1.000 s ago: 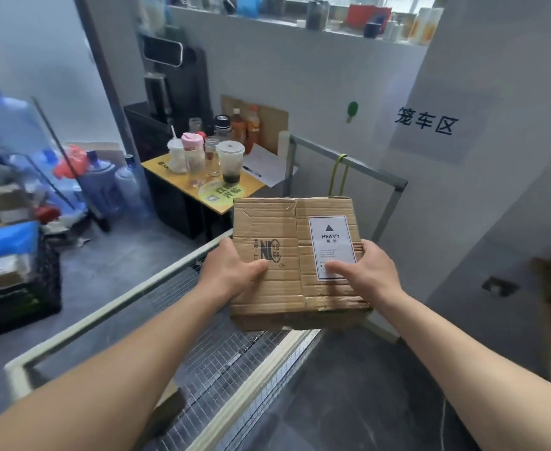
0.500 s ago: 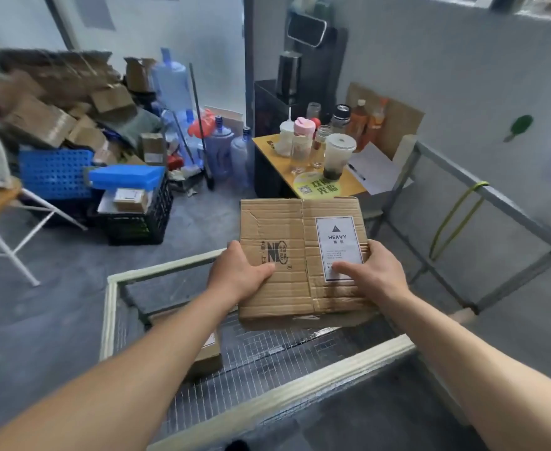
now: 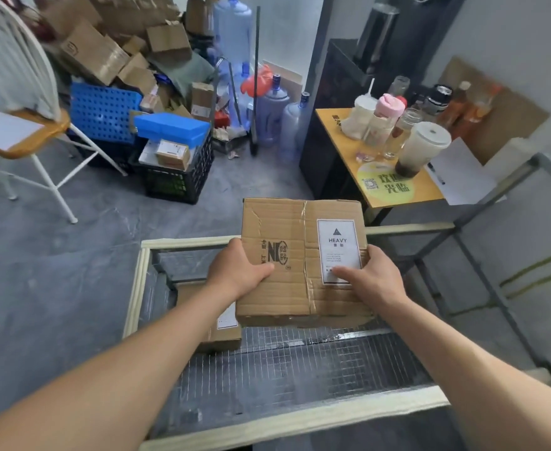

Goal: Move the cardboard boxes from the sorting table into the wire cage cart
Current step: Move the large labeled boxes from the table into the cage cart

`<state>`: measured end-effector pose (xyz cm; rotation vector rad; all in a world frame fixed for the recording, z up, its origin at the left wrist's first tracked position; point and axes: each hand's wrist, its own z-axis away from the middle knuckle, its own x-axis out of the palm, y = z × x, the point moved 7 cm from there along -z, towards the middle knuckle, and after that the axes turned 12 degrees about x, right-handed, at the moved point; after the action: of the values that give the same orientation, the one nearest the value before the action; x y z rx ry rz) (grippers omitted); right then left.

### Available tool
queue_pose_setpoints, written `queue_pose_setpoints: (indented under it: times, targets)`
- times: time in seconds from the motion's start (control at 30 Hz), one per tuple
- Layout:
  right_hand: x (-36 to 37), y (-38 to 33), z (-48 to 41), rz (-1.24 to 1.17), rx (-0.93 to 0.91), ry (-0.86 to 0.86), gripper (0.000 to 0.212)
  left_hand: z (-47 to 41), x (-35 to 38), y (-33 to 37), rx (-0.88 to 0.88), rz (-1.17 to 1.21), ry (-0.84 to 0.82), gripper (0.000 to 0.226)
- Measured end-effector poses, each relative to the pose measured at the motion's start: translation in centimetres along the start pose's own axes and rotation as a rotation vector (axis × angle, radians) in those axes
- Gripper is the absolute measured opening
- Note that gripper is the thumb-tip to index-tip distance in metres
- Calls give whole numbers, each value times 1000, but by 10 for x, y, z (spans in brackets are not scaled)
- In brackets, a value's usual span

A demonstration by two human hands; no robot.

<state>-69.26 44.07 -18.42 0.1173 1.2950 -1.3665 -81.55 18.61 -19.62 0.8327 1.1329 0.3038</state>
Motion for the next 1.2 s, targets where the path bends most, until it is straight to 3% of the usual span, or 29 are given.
queue_pose_setpoints:
  times: [0.4,0.67,0.97,1.2]
  targets:
    - [101,42,-69,91,44,-154,57,-23,63,-95,-185,20,-84,51]
    - [174,120,-131,163,89,-246,57,-47,157,-162,-323,67,-149,52]
    - [263,205,-199,198,132,-315,48,-79,265,-251,-427,-2,-236,67]
    - [333,254,-242,216,192,-347,55,-109,318,-317,-450,-21,-245,39]
